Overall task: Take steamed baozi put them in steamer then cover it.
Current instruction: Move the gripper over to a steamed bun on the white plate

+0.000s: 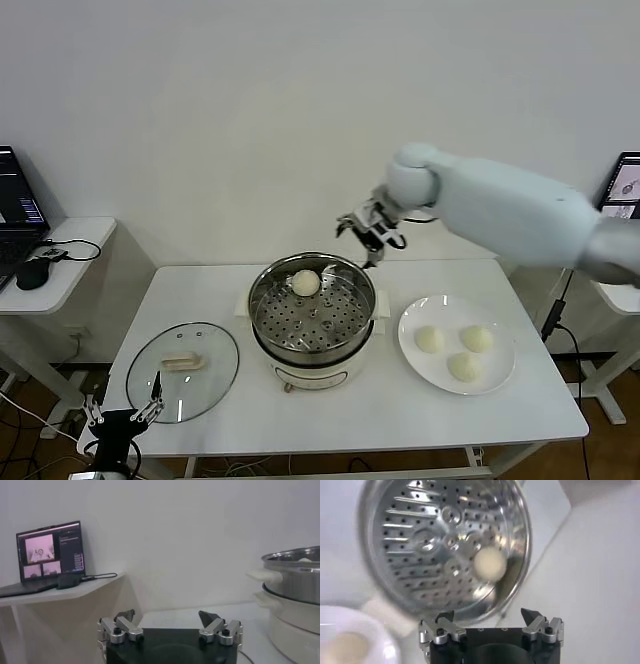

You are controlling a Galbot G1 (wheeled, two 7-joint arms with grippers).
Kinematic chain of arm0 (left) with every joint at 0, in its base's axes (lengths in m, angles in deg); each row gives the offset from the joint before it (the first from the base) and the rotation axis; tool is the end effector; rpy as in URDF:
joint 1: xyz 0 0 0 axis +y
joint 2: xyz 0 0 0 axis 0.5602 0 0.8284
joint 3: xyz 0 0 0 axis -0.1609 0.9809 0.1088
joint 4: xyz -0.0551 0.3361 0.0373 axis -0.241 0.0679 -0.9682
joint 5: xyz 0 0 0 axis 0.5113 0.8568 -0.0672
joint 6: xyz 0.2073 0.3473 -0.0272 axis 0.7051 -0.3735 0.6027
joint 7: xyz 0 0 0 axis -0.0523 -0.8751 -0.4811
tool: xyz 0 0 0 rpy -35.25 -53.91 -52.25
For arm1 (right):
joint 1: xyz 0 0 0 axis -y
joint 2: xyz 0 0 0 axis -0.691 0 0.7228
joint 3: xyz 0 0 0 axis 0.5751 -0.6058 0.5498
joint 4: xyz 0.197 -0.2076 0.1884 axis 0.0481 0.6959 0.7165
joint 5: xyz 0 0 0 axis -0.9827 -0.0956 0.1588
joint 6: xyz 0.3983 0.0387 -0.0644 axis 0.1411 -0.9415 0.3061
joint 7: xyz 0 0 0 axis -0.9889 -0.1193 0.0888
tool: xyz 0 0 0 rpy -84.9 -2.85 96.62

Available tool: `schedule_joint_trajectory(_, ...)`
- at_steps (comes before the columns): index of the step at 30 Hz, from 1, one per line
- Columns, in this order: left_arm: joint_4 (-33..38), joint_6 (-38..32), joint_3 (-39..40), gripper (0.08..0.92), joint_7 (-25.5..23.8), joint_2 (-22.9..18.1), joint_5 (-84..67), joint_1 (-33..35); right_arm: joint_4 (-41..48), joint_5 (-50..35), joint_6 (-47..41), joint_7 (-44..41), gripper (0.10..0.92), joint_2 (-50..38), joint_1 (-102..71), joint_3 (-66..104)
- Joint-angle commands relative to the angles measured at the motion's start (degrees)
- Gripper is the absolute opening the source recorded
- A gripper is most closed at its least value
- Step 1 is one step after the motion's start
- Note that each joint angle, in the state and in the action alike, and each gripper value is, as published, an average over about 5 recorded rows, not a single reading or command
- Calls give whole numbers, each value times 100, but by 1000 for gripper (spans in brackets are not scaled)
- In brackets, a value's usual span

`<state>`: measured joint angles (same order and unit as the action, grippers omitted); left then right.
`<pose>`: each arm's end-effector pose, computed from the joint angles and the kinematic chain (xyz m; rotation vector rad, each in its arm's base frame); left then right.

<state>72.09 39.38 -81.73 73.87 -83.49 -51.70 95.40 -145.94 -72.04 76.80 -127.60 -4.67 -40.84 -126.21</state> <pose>0.1860 0.1300 -0.3462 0.2558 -3.0443 -0.2431 0.5704 0.0226 -0.0217 1.4772 -1.3988 1.8221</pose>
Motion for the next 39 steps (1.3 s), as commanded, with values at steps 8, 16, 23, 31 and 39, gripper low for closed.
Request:
schedule_joint_trajectory(8, -3, 24, -11, 823, -4, 97, 0, -37, -995, 305, -906, -17, 823, -2089, -1073, 425)
schedule_joint_trajectory(16, -29, 23, -52, 823, -2, 103, 0, -17, -373, 992, -943, 79, 823, -1694, -2619, 1478)
schedule_joint_trajectory(23, -72, 22, -74, 823, -4, 107, 1, -21, 127, 1271, -918, 63, 823, -1172, -3222, 1732)
schedule_joint_trajectory(31, -113, 17, -101, 823, -6, 146, -2, -15, 827, 1455, -766, 34, 823, -552, -3560, 1949)
schedule_joint_trajectory(39, -141, 11, -122, 823, -6, 141, -6, -22, 1453, 1605, -633, 77, 823, -47, -3663, 2175)
